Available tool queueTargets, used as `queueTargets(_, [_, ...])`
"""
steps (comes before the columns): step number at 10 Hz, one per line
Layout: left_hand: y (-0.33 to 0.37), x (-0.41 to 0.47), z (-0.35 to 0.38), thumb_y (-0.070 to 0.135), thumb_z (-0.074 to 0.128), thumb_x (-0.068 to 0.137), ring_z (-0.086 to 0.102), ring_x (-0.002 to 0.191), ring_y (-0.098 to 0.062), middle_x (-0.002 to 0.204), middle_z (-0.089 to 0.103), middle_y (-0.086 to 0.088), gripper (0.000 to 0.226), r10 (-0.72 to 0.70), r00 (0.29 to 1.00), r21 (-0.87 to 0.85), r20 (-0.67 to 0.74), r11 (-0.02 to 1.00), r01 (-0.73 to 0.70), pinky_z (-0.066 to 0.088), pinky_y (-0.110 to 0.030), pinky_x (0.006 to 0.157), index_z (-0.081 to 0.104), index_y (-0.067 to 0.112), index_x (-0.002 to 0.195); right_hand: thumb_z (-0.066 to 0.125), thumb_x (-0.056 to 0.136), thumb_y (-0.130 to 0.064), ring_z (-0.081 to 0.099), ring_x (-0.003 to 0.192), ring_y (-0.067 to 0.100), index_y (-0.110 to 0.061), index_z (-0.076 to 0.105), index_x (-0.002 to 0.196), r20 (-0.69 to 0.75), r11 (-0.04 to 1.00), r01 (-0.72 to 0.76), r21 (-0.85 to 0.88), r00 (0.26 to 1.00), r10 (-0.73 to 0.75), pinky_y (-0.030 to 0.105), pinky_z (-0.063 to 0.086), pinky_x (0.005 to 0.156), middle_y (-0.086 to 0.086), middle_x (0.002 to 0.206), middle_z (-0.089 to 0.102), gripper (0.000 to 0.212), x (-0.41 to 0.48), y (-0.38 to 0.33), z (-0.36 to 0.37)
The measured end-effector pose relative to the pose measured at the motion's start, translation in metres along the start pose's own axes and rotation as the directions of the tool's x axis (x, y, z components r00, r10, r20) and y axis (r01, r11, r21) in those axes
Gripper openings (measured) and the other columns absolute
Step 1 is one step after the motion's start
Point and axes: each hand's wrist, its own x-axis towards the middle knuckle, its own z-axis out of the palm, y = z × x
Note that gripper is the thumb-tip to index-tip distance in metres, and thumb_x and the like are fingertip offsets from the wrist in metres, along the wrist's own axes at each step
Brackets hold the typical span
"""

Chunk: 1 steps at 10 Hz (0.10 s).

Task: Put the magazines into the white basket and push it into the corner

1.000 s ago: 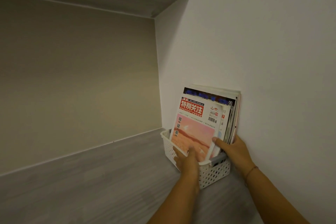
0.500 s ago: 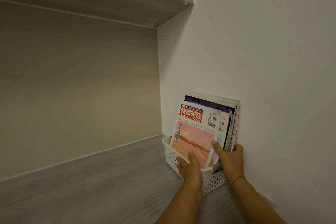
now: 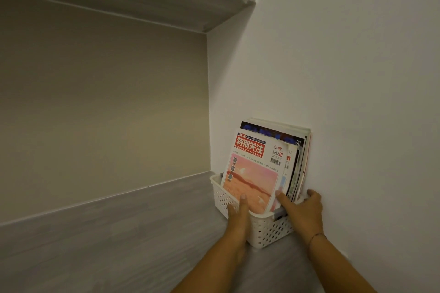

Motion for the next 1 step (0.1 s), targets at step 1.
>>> queueTargets(1, [-0.0157,-0.0266,-0.0316,0.048,0.036,0.098,0.032,0.141,-0.024,0.153,0.032,-0.002,0.063,-0.081,0.996,-0.020,-0.034,0.997,0.081,0.027,-0.035,0.115,0.022,0.015,0.150,0.075,0.072,-0.030,0.040,0.125,0.032,-0.012,0.029,0.137,-0.053,0.996,0.089,-0.032,0.994,-0.090,0.049,0.038,0.102,0.016,0.142,0.034,0.082,-0.0252,-0.0049,-0.0168])
